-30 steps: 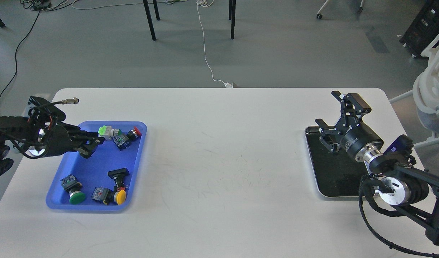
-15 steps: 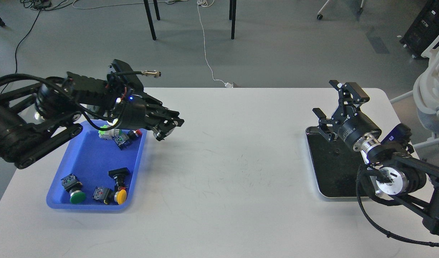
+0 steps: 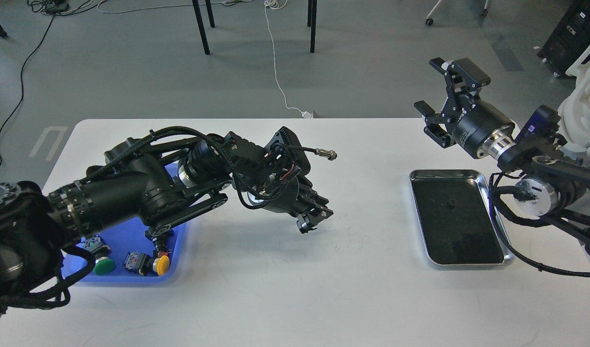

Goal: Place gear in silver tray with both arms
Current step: 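Carry the gear to the table center and release it from the left gripper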

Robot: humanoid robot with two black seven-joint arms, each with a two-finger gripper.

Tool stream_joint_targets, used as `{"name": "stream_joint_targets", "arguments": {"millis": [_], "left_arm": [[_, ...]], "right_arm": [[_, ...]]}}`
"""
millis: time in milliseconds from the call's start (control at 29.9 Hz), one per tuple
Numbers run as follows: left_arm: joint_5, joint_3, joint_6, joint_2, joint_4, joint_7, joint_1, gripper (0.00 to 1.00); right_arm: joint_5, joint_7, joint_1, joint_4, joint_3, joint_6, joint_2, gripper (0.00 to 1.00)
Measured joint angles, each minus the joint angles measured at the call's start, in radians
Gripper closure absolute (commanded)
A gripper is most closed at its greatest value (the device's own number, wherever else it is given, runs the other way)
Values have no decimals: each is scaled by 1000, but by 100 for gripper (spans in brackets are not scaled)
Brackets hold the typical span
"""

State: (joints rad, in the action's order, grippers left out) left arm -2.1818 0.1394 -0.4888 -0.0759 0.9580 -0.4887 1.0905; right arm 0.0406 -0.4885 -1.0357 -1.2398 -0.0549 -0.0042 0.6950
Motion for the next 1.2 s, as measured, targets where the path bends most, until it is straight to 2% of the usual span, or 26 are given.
{"name": "stream_joint_targets", "arguments": {"millis": [134, 434, 969, 1103, 1136, 1203], "left_arm": [[0, -20, 0, 64, -53, 0, -4, 86], [0, -53, 0, 76, -151, 0, -8, 86], [2, -81, 0, 76, -144, 0, -34, 85], [3, -91, 0, 76, -143, 0, -40, 77], [3, -91, 0, 76, -143, 0, -46, 71], [4, -92, 1, 76, -144, 0, -52, 45]], "right_arm": [[0, 0, -68, 3, 60, -2, -24, 3], [0, 0, -102, 7, 105, -3, -39, 3], [0, 0, -102, 8, 124, -5, -35, 3], [0, 0, -96, 8, 124, -5, -35, 3], [0, 0, -94, 8, 124, -5, -36, 3], [0, 0, -92, 8, 124, -5, -36, 3]]}}
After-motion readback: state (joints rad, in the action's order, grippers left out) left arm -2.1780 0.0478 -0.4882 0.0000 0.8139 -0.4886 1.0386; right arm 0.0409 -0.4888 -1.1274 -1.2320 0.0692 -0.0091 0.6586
